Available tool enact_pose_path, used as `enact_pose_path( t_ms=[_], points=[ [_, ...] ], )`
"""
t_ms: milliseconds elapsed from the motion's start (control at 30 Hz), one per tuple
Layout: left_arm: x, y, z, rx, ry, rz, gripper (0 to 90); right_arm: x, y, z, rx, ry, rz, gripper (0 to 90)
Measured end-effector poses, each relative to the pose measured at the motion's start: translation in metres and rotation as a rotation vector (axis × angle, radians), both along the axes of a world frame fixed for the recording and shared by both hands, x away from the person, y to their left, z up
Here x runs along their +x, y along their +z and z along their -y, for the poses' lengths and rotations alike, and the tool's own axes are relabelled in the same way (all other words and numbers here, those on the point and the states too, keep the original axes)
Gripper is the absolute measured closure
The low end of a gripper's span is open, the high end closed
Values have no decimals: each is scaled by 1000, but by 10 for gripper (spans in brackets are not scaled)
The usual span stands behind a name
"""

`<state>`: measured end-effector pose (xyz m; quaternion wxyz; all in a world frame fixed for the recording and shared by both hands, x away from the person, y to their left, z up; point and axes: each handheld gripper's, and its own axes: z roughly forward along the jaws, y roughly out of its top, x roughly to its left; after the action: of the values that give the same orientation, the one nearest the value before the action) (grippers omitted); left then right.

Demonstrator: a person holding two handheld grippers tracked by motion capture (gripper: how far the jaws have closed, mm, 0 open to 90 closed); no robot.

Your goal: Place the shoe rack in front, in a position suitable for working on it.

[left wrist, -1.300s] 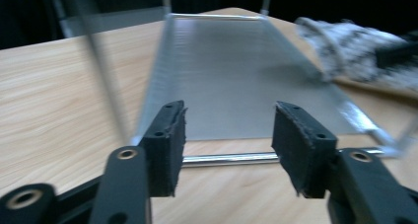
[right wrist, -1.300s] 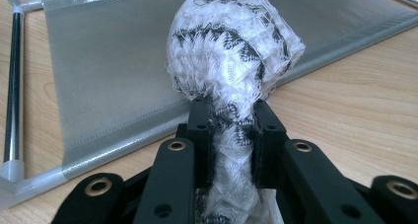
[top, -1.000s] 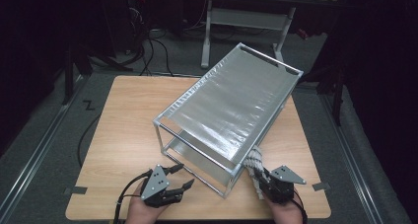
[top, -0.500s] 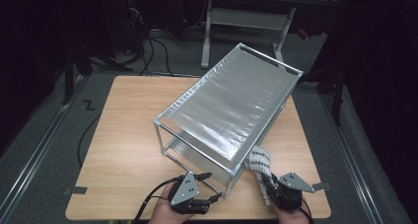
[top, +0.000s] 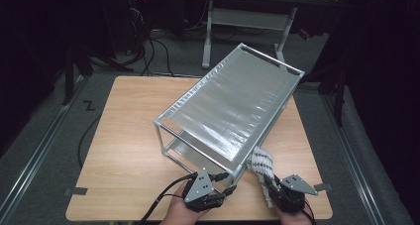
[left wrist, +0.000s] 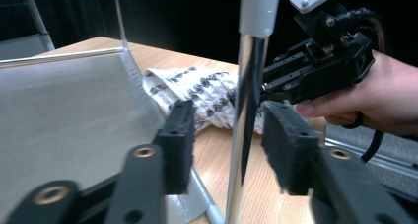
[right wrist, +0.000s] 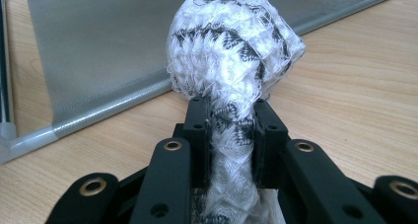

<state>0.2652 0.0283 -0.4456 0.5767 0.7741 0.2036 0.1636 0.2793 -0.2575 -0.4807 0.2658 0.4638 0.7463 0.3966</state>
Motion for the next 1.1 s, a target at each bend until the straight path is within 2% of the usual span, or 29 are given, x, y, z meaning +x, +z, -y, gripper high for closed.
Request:
enact_pose_path(
  t_ms=[67,133,167,267,400,567,667,700,733,867,933,967,1100],
  points=[
    [1,0,2,9,-4,8,655,1,1,0,1,1,6,734],
    [0,-1,2,10,-20,13,754,2,2,-1,4,4,15,736],
    [-2,-1,1,11,-12,21,796,3,3,-1,2,13,20,740],
    [-8,-1,-3,18,-3,36,799,5,7,-5,5,29,34,748],
    [-21,0,-19,14,2,43,797,15,9,-17,-15,62,48,750],
    [-34,0,-45,10,13,27,799,40,14,-41,-45,94,62,752],
    [-41,-1,-60,-17,53,21,801,63,14,-57,-83,111,59,753],
    [-41,-1,-63,-22,57,17,802,76,13,-65,-91,111,38,753],
    [-42,-1,-66,-25,63,15,803,82,11,-69,-99,112,24,753],
    [-45,-2,-75,-17,79,22,803,106,0,-88,-187,131,-47,751],
    [-44,-3,-79,-1,85,20,804,110,-6,-93,-227,128,-89,753],
    [-45,-5,-81,-9,85,29,805,109,-10,-95,-231,121,-105,754],
    [-46,-5,-85,-5,91,34,804,104,-12,-94,-225,122,-94,756]
  ],
)
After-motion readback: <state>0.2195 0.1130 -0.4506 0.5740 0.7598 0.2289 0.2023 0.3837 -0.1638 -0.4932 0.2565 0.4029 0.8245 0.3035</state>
